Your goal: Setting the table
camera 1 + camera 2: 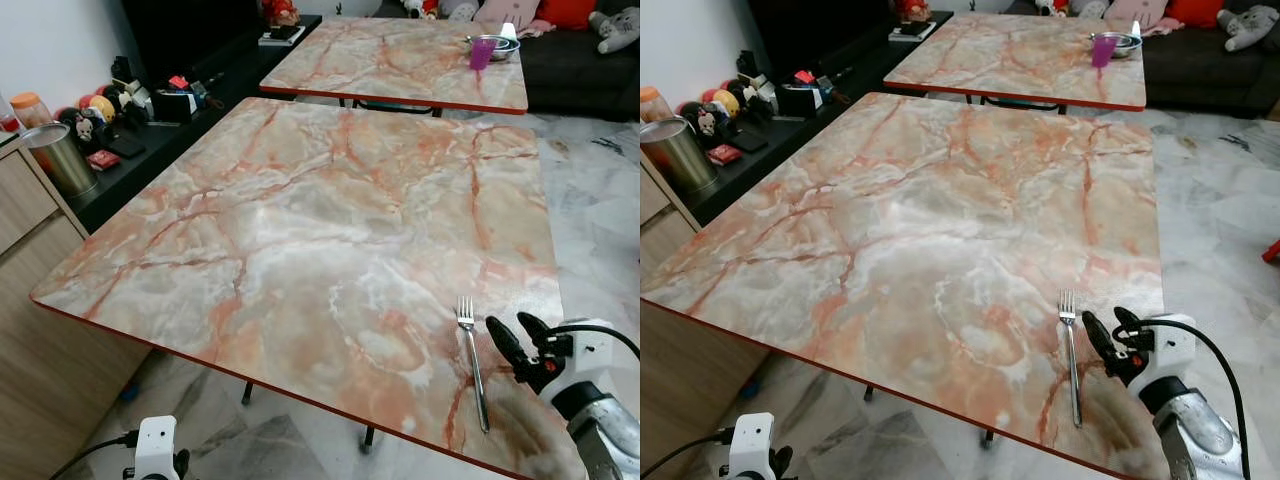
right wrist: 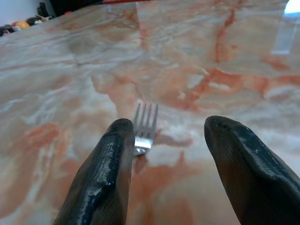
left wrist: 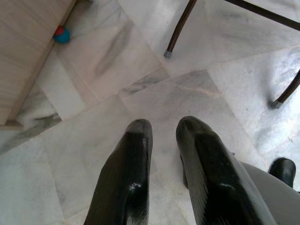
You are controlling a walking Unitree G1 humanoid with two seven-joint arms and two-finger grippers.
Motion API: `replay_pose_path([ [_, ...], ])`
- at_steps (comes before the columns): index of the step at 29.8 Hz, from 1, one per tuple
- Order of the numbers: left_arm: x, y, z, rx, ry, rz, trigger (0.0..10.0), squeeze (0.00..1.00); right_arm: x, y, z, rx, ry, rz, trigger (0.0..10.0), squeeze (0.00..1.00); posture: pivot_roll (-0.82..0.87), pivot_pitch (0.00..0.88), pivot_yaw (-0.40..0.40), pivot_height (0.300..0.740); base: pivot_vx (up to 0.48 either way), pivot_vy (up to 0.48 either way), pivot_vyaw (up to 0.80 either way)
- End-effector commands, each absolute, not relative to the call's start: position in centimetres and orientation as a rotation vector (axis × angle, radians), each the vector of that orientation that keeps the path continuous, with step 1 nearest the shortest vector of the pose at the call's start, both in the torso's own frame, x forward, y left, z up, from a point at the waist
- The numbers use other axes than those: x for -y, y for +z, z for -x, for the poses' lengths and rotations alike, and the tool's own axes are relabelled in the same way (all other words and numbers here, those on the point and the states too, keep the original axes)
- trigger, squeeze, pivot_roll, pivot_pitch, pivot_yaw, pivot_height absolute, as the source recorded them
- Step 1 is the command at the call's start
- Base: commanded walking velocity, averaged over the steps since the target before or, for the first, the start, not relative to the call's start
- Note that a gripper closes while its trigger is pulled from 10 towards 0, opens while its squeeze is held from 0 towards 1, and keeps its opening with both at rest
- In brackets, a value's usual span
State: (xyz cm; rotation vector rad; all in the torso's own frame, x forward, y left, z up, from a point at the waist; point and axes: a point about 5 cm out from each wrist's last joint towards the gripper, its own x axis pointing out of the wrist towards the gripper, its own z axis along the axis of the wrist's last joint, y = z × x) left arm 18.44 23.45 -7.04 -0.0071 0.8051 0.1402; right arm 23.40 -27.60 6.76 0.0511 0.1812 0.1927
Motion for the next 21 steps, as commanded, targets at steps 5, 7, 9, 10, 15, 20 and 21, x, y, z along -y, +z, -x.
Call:
replay_pose_path([
  [5, -23.8, -7.1, -18.1, -0.822, 0.140, 0.000, 10.0, 0.00, 28.5, 6.2, -23.6, -0.174, 0.149, -0.065, 10.0, 0.00, 0.03, 0.044, 0.030, 0.740, 0.000, 0.000, 0.00],
  [7, -23.8, -7.1, -18.1, -0.822, 0.141, 0.000, 10.0, 0.00, 28.3, 6.6, -23.8, -0.157, 0.156, -0.065, 10.0, 0.00, 0.03, 0.043, 0.031, 0.740, 0.000, 0.000, 0.00],
  [9, -23.8, -7.1, -18.1, -0.822, 0.141, -0.001, 10.0, 0.00, 28.3, 6.8, -24.0, -0.146, 0.163, -0.065, 10.0, 0.00, 0.03, 0.044, 0.031, 0.740, 0.000, 0.000, 0.00],
  [10, -23.8, -7.1, -18.1, -0.822, 0.142, -0.001, 10.0, 0.00, 28.2, 7.0, -24.1, -0.133, 0.171, -0.057, 10.0, 0.00, 0.03, 0.044, 0.031, 0.740, 0.000, 0.000, 0.00],
  [15, -23.8, -7.1, -18.1, -0.823, 0.143, -0.001, 10.0, 0.00, 27.1, 7.9, -24.9, -0.095, 0.241, -0.024, 10.0, 0.00, 0.03, 0.047, 0.030, 0.740, 0.000, 0.000, 0.00],
  [20, -23.8, -7.1, -18.1, -0.823, 0.141, 0.001, 10.0, 0.00, 26.2, 8.5, -25.5, -0.080, 0.277, -0.016, 10.0, 0.00, 0.03, 0.050, 0.029, 0.740, 0.000, 0.000, 0.00],
  [21, -23.8, -7.1, -18.2, -0.823, 0.141, 0.001, 10.0, 0.00, 26.0, 8.5, -25.6, -0.079, 0.281, -0.018, 10.0, 0.00, 0.03, 0.050, 0.029, 0.740, 0.000, 0.000, 0.00],
])
